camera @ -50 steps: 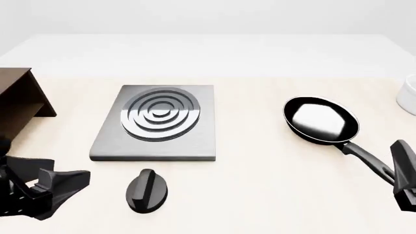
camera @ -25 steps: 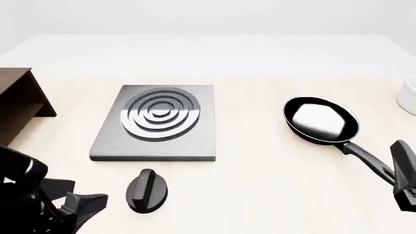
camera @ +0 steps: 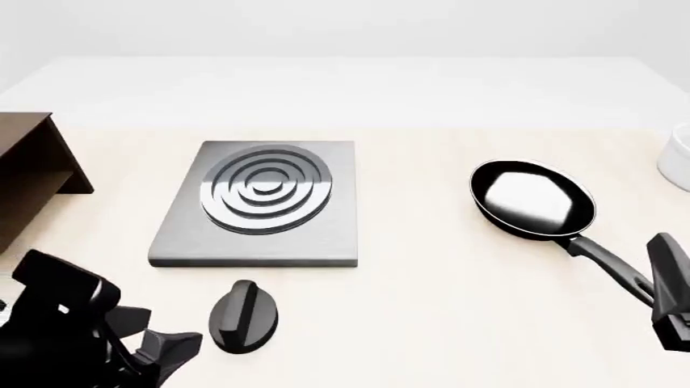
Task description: Turn on the stove and put the frying pan on it.
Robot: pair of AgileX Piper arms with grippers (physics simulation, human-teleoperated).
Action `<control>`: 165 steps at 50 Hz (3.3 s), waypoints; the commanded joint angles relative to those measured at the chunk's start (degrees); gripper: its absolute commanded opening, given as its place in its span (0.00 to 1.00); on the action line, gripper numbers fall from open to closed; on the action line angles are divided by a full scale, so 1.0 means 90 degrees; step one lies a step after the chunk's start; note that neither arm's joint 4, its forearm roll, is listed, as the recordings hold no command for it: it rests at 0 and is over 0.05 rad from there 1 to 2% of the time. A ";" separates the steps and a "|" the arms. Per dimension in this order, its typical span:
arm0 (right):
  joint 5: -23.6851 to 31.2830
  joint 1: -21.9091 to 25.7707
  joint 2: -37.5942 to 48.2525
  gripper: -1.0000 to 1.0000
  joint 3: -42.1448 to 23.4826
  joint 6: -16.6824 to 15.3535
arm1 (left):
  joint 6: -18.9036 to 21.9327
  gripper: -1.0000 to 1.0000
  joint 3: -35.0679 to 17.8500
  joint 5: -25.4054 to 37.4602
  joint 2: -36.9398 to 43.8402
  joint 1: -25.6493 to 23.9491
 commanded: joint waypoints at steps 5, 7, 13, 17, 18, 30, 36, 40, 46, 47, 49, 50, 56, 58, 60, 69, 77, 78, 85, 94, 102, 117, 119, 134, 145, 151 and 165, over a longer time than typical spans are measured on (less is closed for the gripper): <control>-0.0001 -0.0002 0.0000 1.00 0.0000 0.0000 | -0.0039 1.00 0.0168 -0.0749 0.0624 -0.0174; -0.0003 -0.0003 0.0000 1.00 0.0000 -0.0001 | -0.0049 1.00 0.0163 -0.0856 0.0737 -0.0210; -0.0006 -0.0005 0.0000 1.00 0.0002 0.0000 | -0.0102 1.00 0.0181 -0.1213 0.1099 -0.0310; -0.0007 -0.0005 0.0000 1.00 0.0003 -0.0009 | -0.0117 1.00 0.0188 -0.1389 0.1279 -0.0366; -0.0008 -0.0005 0.0000 1.00 0.0002 -0.0007 | -0.0123 1.00 0.0188 -0.1429 0.1322 -0.0379; -0.0011 -0.0007 0.0000 1.00 0.0000 -0.0003 | -0.0167 1.00 0.0175 -0.1860 0.1794 -0.0483; -0.0010 -0.0009 0.0000 1.00 -0.0003 -0.0004 | -0.0193 1.00 0.0212 -0.2205 0.2149 -0.0536; -0.0007 -0.0007 0.0000 1.00 -0.0004 0.0000 | -0.0230 1.00 0.0262 -0.2427 0.2363 -0.0589; -0.0014 -0.0011 0.0000 1.00 -0.0007 0.0010 | -0.0233 1.00 0.0494 -0.3158 0.3035 -0.0526; -0.0013 -0.0014 0.0000 1.00 -0.0006 0.0021 | -0.0124 1.00 0.0582 -0.3675 0.3581 -0.0464; -0.0015 -0.0018 0.0000 1.00 -0.0006 0.0025 | -0.0120 1.00 0.0577 -0.3719 0.3631 -0.0488; -0.0016 -0.0018 0.0000 1.00 -0.0006 0.0024 | -0.0119 1.00 0.0574 -0.3719 0.3634 -0.0491; -0.0018 -0.0018 0.0000 1.00 -0.0006 0.0026 | -0.0118 1.00 0.0556 -0.3731 0.3665 -0.0515; -0.0021 -0.0019 0.0000 1.00 -0.0005 0.0031 | -0.0115 1.00 0.0550 -0.3747 0.3690 -0.0523; -0.0024 -0.0021 0.0000 1.00 -0.0005 0.0037 | -0.0126 1.00 0.0546 -0.3778 0.3728 -0.0541; -0.0024 -0.0023 0.0000 1.00 -0.0006 0.0046 | -0.0113 1.00 0.0484 -0.3789 0.3798 -0.0611; -0.0028 -0.0030 0.0000 1.00 -0.0007 0.0055 | -0.0131 1.00 0.0457 -0.3917 0.3976 -0.0730; -0.0028 -0.0031 0.0000 1.00 -0.0006 0.0053 | -0.0140 1.00 0.0457 -0.3954 0.4023 -0.0747; -0.0037 -0.0033 0.0000 1.00 -0.0007 0.0056 | -0.0132 1.00 0.0468 -0.4098 0.4196 -0.0747; -0.0038 -0.0034 0.0000 1.00 -0.0007 0.0068 | -0.0195 1.00 0.0418 -0.4147 0.4297 -0.0858; -0.0041 -0.0035 0.0000 1.00 -0.0008 0.0077 | -0.0172 1.00 0.0344 -0.4102 0.4328 -0.0902; -0.0051 -0.0040 0.0000 1.00 -0.0007 0.0094 | -0.0249 1.00 0.0160 -0.4064 0.4466 -0.1161; -0.0053 -0.0041 0.0000 1.00 -0.0007 0.0095 | -0.0242 1.00 0.0126 -0.4060 0.4489 -0.1190; -0.0056 -0.0040 0.0000 1.00 -0.0007 0.0104 | -0.0260 1.00 -0.0066 -0.3924 0.4499 -0.1337; -0.0054 -0.0041 0.0000 1.00 -0.0008 0.0103 | -0.0235 1.00 -0.0165 -0.3815 0.4455 -0.1357; -0.0055 -0.0040 0.0000 1.00 -0.0008 0.0105 | -0.0211 1.00 -0.0265 -0.3693 0.4392 -0.1381; -0.0065 -0.0040 0.0000 1.00 -0.0006 0.0112 | -0.0169 1.00 -0.0341 -0.3531 0.4241 -0.1382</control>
